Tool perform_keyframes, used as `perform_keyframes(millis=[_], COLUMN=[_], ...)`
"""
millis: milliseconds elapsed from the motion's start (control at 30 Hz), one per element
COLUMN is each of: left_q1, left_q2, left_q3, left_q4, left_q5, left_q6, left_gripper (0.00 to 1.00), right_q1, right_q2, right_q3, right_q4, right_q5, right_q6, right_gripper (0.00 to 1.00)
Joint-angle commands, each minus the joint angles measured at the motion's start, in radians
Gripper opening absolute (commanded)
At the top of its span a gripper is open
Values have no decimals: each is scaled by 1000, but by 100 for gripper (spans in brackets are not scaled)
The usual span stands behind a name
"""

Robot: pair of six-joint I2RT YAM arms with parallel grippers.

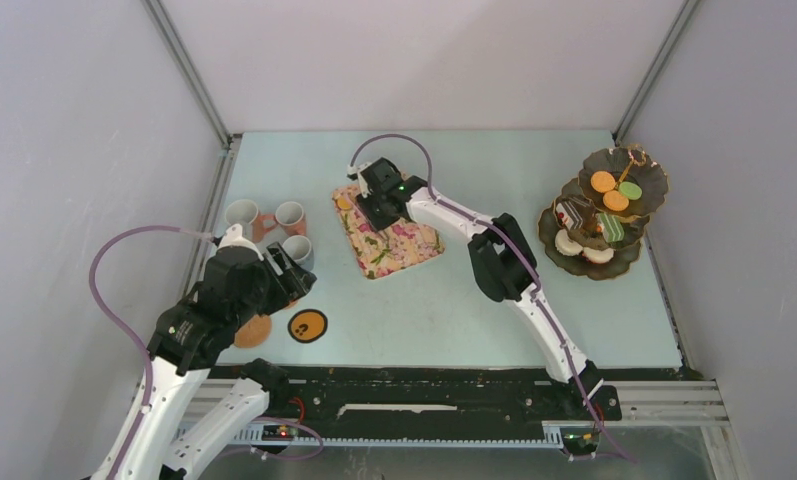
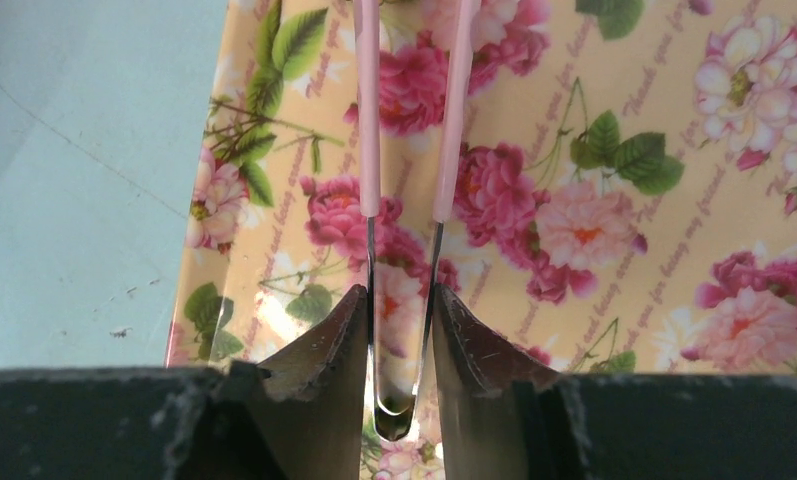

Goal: Serve the afternoon tea
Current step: Pick up the desert from the tray, then place the clamp on the tray.

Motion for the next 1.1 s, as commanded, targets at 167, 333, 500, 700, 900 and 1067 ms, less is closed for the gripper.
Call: perform_keyframes(millis=[167,333,500,700,900,1067], left_q1=[19,25,30,30,29,30], left_q2=[10,21,45,59,51,32], left_q3=[13,16,31,33,24,13], left_q4=[30,52,76,93,87,74], left_q5=[23,38,55,71,81,81], left_q6=[19,22,27,23,9,-8], left_gripper=[73,73,74,73,73,73], right_q1=[5,1,2,9,33,26], right_q2=[-79,-122,-238,-363,-443,-466], right_q3=[83,56,-113,-325,-512,-576], right_q4=[-221,-390,-422,-323,-121,12], right_q5=[51,99,99,77,141,155], right_q6=[-11,-11,24,141,184,144], right_gripper=[24,19,15,16,27,42])
